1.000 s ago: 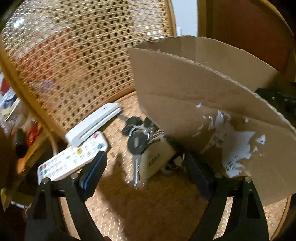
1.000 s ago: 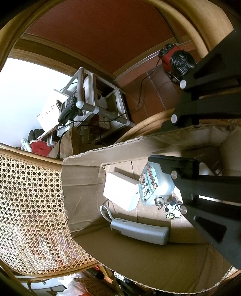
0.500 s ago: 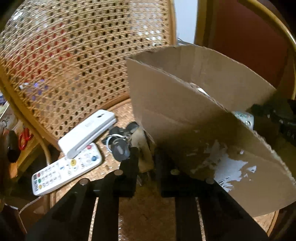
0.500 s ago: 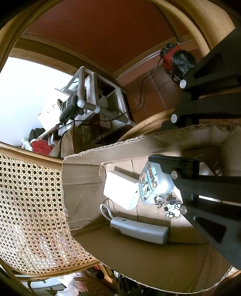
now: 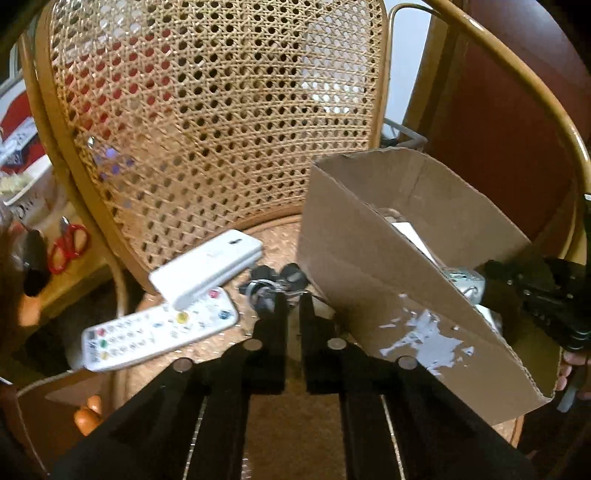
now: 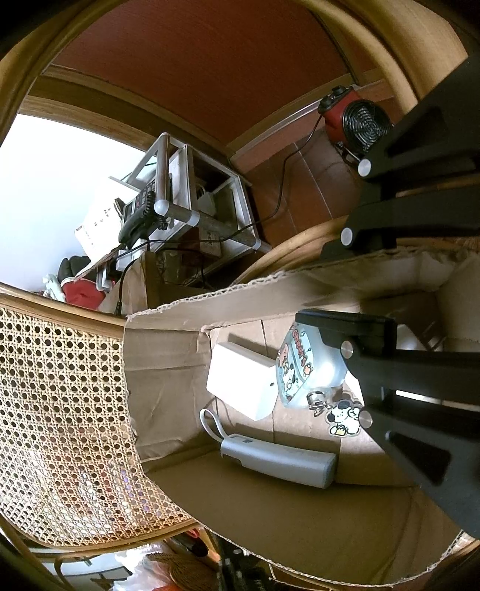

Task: Organize rigid objects
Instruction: 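Grasp the key bunch with the tan tag on the seat with the left gripper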

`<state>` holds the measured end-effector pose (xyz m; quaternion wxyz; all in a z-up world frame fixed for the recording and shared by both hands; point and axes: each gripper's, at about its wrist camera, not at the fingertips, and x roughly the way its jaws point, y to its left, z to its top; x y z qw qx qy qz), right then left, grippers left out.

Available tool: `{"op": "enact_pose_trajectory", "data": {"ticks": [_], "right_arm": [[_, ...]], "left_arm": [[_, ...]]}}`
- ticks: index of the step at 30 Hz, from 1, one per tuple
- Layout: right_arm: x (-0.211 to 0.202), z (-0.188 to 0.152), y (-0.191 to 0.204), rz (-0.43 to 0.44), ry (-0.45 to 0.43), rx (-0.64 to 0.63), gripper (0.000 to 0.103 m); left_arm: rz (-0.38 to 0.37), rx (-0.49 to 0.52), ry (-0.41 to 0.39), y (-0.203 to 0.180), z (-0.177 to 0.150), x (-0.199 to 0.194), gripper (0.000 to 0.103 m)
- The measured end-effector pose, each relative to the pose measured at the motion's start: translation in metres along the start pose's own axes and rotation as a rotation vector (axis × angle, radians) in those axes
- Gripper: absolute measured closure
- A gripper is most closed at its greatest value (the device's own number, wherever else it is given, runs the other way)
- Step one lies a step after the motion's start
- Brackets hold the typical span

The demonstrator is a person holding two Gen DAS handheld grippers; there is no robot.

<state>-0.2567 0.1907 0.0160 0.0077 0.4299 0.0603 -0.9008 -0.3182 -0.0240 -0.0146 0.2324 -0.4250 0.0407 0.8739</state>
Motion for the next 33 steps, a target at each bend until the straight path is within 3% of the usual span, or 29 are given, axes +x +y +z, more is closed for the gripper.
{"op": "enact_pose_trajectory", "data": {"ticks": [1, 2, 3, 5, 10, 13, 16, 18, 20, 27, 33], "right_arm": [[0.000, 0.000, 0.000, 0.000, 0.000, 0.001, 0.083], [0.000, 0.000, 0.000, 0.000, -0.001, 0.000, 0.083], [0.000, 0.000, 0.000, 0.001, -0.001, -0.001, 0.083], [0.000, 0.000, 0.000, 0.001, -0.001, -0.001, 0.083], [0.000, 0.001, 0.000, 0.002, 0.000, -0.002, 0.083], [0.000, 0.001, -0.001, 0.003, 0.001, -0.004, 0.083], [0.000, 0.001, -0.001, 0.002, 0.000, -0.003, 0.083], [0.000, 0.001, -0.001, 0.002, 0.000, -0.002, 0.083], [0.000, 0.001, 0.000, 0.002, 0.000, -0.003, 0.083], [0.000, 0.001, 0.000, 0.001, 0.001, -0.003, 0.083], [0.000, 0.001, -0.001, 0.002, 0.000, -0.003, 0.083]], "left_arm": [[0.000, 0.008, 0.016, -0.002, -0.001, 0.005, 0.081], [0.013, 0.030, 0.044, -0.006, -0.003, 0.013, 0.064], [0.025, 0.048, 0.056, -0.006, -0.006, 0.021, 0.040], [0.062, 0.080, 0.073, -0.012, -0.010, 0.032, 0.017], [0.093, 0.071, 0.138, -0.007, -0.013, 0.057, 0.017], [0.069, 0.051, 0.151, -0.002, -0.014, 0.066, 0.023], [-0.004, 0.040, 0.145, -0.004, -0.011, 0.065, 0.055], [0.013, 0.078, 0.144, -0.012, -0.010, 0.062, 0.078], [0.039, 0.099, 0.137, -0.017, -0.007, 0.058, 0.090], [0.018, 0.033, 0.089, -0.004, 0.004, 0.038, 0.099], [0.012, 0.007, 0.005, -0.001, 0.010, 0.001, 0.100]]}}
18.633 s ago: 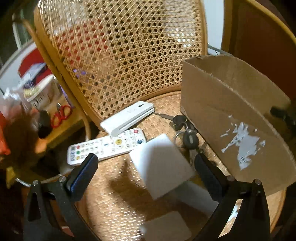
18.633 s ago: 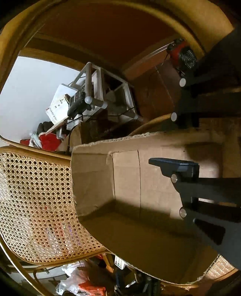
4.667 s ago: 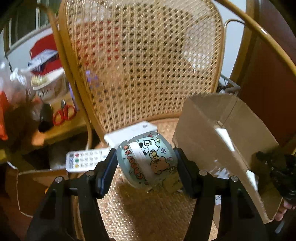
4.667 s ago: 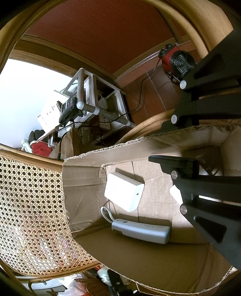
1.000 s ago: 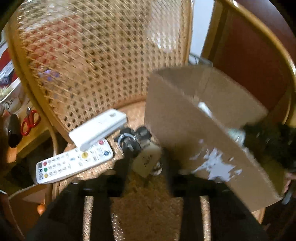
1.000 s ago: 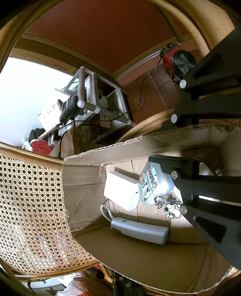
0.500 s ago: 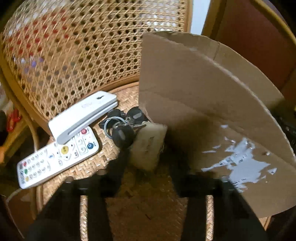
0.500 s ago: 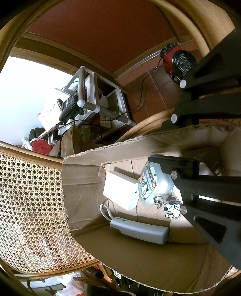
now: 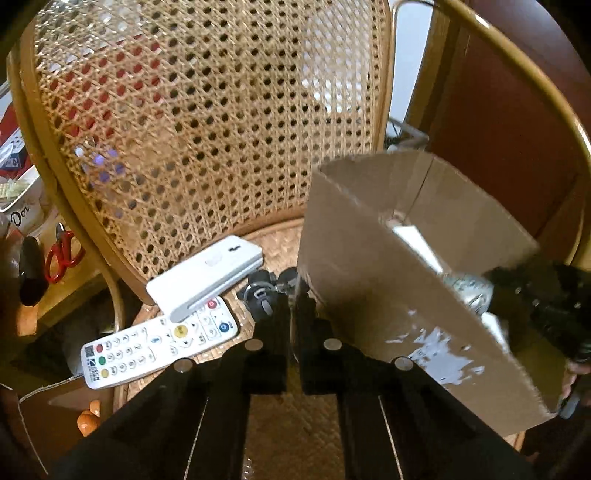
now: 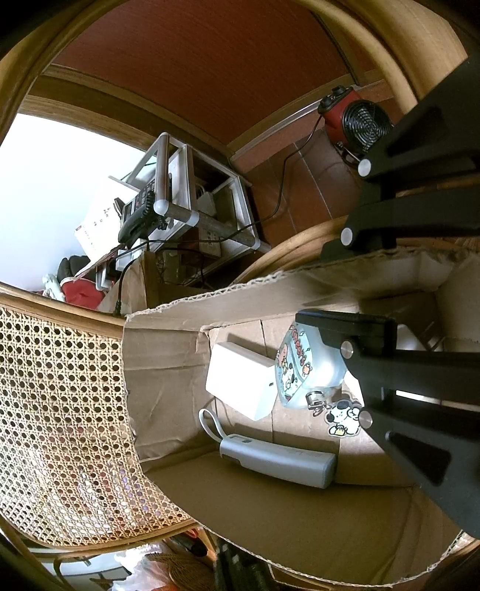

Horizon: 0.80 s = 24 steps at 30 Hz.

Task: Organize rigid objects
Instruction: 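Grasp the key bunch with the tan tag on the seat with the left gripper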

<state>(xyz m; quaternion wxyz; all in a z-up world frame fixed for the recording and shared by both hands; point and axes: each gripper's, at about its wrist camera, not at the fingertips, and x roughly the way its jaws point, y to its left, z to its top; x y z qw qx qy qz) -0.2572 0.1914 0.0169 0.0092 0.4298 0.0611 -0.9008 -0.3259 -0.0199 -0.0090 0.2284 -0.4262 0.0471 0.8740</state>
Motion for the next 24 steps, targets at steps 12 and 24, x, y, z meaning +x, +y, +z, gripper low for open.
{"op": "enact_pose_trajectory", "data": {"ticks": [12, 24], "right_arm": [[0.000, 0.000, 0.000, 0.000, 0.001, 0.001, 0.083], [0.000, 0.000, 0.000, 0.001, 0.003, -0.001, 0.083]], "left_arm": [[0.026, -0.001, 0.099, 0.007, -0.014, 0.033, 0.017], [0.067, 0.092, 0.128, -0.015, -0.019, 0.046, 0.081]]}}
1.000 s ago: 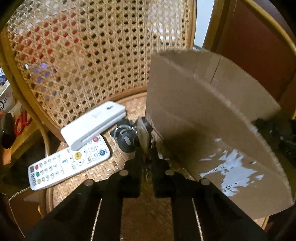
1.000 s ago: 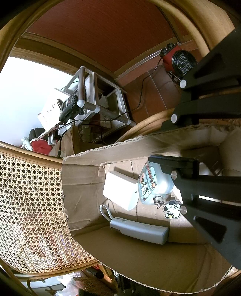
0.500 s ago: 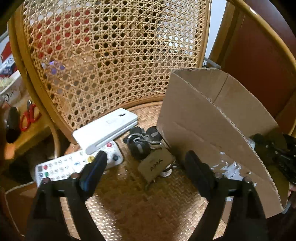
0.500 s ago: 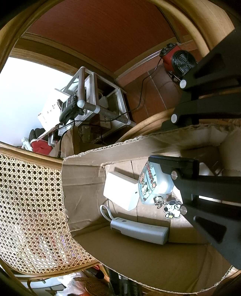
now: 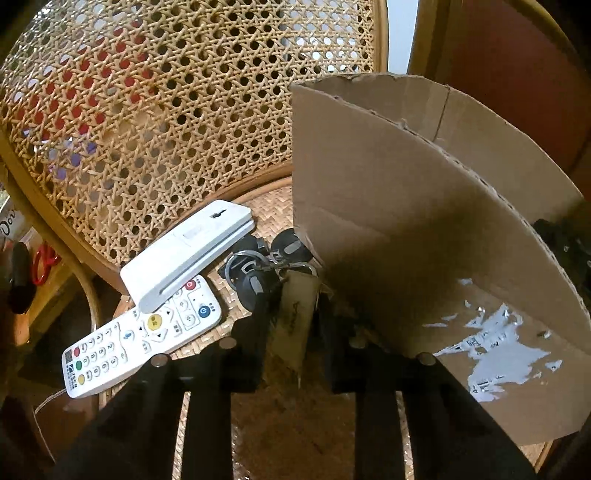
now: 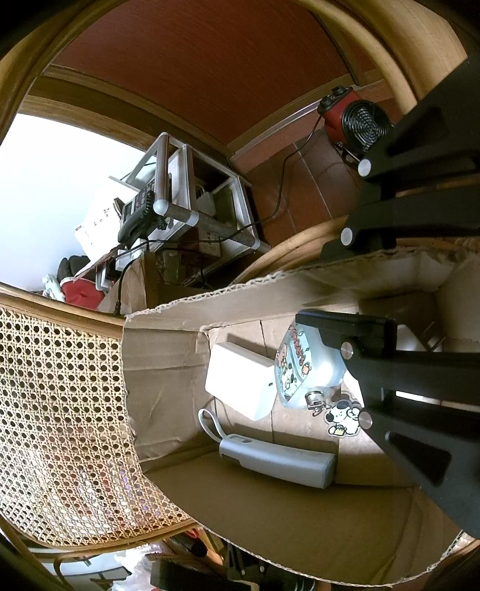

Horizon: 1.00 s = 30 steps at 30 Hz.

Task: Organize rigid objects
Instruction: 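Carry the keys over the cardboard box and open the left gripper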

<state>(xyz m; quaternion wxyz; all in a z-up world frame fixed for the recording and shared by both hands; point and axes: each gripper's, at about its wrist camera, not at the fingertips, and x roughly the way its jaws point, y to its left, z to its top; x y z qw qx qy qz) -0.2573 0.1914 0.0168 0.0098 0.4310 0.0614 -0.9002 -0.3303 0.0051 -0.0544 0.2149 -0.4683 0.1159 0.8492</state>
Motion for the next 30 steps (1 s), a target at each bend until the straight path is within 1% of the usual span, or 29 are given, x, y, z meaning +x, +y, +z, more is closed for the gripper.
{"op": "enact_pose_trajectory", "data": {"ticks": [4, 5, 6, 7, 13, 15, 18, 19, 20, 22, 23, 26, 29, 30], "right_arm": [[0.000, 0.000, 0.000, 0.000, -0.001, 0.001, 0.083], [0.000, 0.000, 0.000, 0.000, 0.000, 0.001, 0.083], [0.000, 0.000, 0.001, 0.000, 0.000, 0.000, 0.083], [0.000, 0.000, 0.000, -0.001, 0.000, 0.001, 0.083], [0.001, -0.003, -0.001, 0.000, 0.001, 0.001, 0.083], [0.001, -0.004, -0.002, -0.001, -0.001, -0.003, 0.083], [0.002, -0.005, -0.006, -0.001, -0.003, -0.001, 0.083], [0.003, -0.006, -0.008, -0.002, -0.004, 0.002, 0.083], [0.003, -0.005, -0.007, -0.003, -0.003, 0.000, 0.083], [0.003, -0.005, -0.007, -0.002, -0.004, 0.003, 0.083], [0.003, -0.006, -0.008, -0.002, -0.005, 0.001, 0.083], [0.003, -0.005, -0.007, -0.002, -0.005, 0.002, 0.083], [0.003, -0.005, -0.007, -0.003, -0.004, 0.003, 0.083], [0.003, -0.005, -0.007, -0.003, -0.004, 0.003, 0.083]], "left_arm": [[-0.003, -0.007, -0.012, 0.002, -0.002, -0.014, 0.081], [-0.008, -0.008, -0.019, 0.002, -0.002, -0.021, 0.090], [-0.004, -0.003, -0.019, 0.000, -0.001, -0.023, 0.092], [0.010, 0.002, -0.032, -0.001, -0.001, -0.028, 0.092], [-0.012, -0.038, -0.076, 0.004, 0.000, -0.055, 0.092], [-0.021, -0.050, -0.100, 0.009, 0.002, -0.072, 0.093], [-0.021, -0.057, -0.155, 0.012, 0.008, -0.099, 0.093], [-0.029, -0.059, -0.172, 0.013, 0.010, -0.107, 0.093], [-0.035, -0.065, -0.187, 0.013, 0.020, -0.108, 0.093], [-0.052, -0.074, -0.222, 0.017, 0.024, -0.126, 0.093], [-0.056, -0.078, -0.229, 0.020, 0.030, -0.124, 0.093], [-0.059, -0.089, -0.236, 0.024, 0.033, -0.126, 0.093], [-0.065, -0.097, -0.233, 0.028, 0.029, -0.132, 0.093], [-0.064, -0.096, -0.234, 0.029, 0.029, -0.122, 0.093]]}}
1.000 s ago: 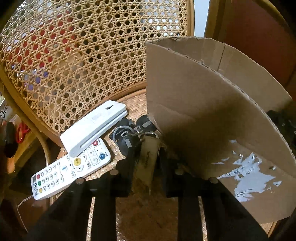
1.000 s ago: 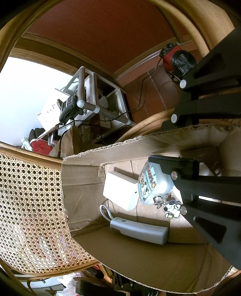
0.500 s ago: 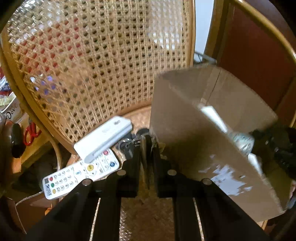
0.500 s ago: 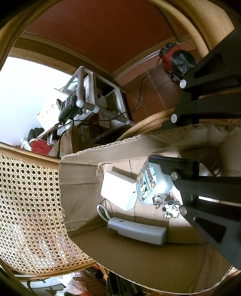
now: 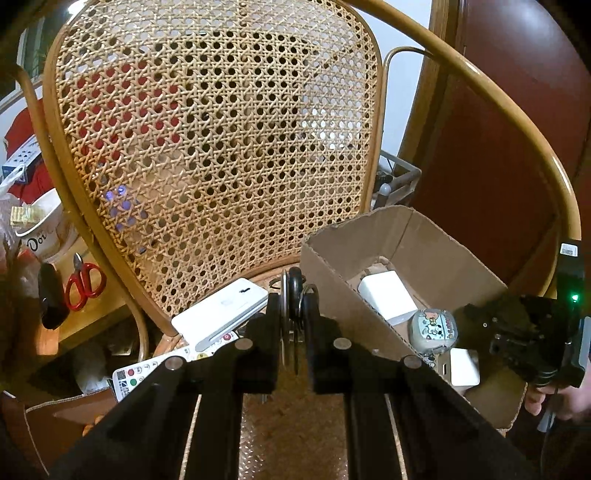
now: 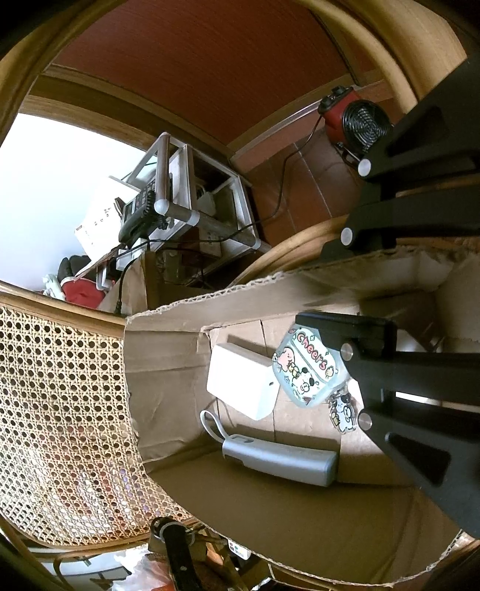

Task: Organize rigid objects
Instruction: 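Carry the keys over the cardboard box and open the left gripper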

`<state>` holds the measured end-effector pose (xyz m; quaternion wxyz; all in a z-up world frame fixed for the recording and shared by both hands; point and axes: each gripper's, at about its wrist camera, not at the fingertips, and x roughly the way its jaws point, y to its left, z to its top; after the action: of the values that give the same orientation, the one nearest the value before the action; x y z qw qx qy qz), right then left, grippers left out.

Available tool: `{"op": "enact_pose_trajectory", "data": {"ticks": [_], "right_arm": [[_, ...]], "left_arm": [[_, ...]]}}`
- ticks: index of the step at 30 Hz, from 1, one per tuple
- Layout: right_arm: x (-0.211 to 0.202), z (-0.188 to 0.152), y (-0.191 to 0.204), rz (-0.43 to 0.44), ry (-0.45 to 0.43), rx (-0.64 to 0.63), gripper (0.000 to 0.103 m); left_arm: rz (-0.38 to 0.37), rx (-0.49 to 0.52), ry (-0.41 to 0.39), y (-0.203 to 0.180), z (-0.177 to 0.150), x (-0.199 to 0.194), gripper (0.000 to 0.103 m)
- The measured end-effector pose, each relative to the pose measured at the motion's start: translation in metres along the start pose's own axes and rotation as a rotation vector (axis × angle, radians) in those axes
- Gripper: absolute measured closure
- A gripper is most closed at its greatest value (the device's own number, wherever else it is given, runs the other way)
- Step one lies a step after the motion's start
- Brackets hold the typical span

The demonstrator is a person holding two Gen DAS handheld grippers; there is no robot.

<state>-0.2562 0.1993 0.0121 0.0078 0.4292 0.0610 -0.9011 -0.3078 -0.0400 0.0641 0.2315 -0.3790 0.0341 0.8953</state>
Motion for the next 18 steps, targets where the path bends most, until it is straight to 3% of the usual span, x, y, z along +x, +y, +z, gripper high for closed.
{"op": "enact_pose_trajectory", "data": {"ticks": [14, 18], "right_arm": [[0.000, 0.000, 0.001, 0.000, 0.000, 0.000, 0.083], [0.000, 0.000, 0.000, 0.000, 0.000, 0.001, 0.083]], "left_arm": [[0.002, 0.009, 0.036, 0.007, -0.013, 0.016, 0.093], [-0.024, -0.021, 0.013, 0.010, -0.013, 0.014, 0.094]]}}
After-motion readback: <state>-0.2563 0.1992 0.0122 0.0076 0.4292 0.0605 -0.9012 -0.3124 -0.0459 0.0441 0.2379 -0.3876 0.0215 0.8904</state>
